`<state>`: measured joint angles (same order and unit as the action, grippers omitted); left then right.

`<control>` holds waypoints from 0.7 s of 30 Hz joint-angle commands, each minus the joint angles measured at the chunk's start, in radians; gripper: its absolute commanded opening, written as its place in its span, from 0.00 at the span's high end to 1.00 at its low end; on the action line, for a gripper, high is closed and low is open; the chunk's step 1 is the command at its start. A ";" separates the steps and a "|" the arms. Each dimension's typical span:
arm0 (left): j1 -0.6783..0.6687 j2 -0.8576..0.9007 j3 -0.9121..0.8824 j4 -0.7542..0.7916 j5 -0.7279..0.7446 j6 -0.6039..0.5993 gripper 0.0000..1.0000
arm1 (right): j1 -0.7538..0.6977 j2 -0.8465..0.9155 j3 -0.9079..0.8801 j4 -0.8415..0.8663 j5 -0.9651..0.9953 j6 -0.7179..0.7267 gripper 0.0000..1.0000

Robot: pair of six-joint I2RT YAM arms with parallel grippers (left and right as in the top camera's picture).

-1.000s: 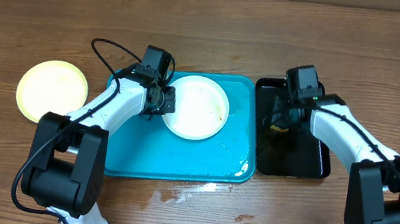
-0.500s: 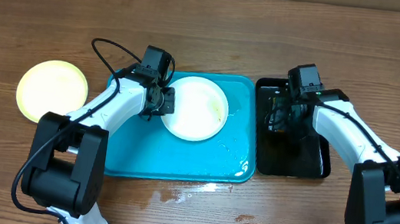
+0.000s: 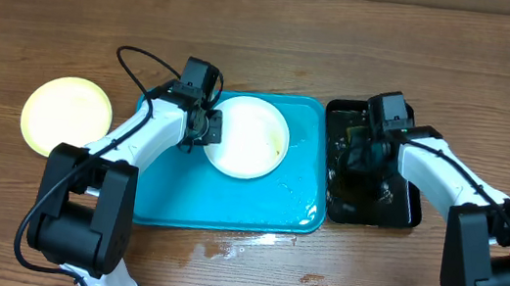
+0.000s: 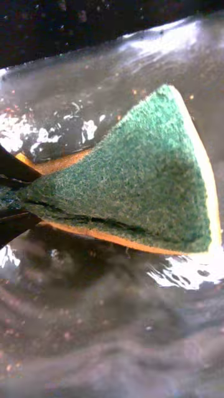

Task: Clean dirty plates on tray and stack at the side
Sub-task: 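Release the sponge in the black tray and raise the right gripper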

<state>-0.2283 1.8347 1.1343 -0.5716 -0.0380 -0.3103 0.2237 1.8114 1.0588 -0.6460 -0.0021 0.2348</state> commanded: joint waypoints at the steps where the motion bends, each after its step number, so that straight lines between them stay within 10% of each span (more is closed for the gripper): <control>1: -0.011 -0.059 0.034 0.001 -0.103 0.019 0.96 | -0.016 -0.005 0.077 -0.060 0.007 0.001 0.92; 11: -0.097 -0.174 0.035 0.013 -0.235 0.020 0.96 | -0.023 -0.005 0.309 -0.288 0.006 0.000 0.82; 21: -0.100 -0.175 0.047 0.014 -0.204 0.019 0.96 | -0.060 -0.005 0.332 -0.369 -0.116 0.000 0.45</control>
<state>-0.3279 1.6829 1.1477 -0.5606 -0.2443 -0.3061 0.1940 1.8114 1.3678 -1.0107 -0.0525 0.2325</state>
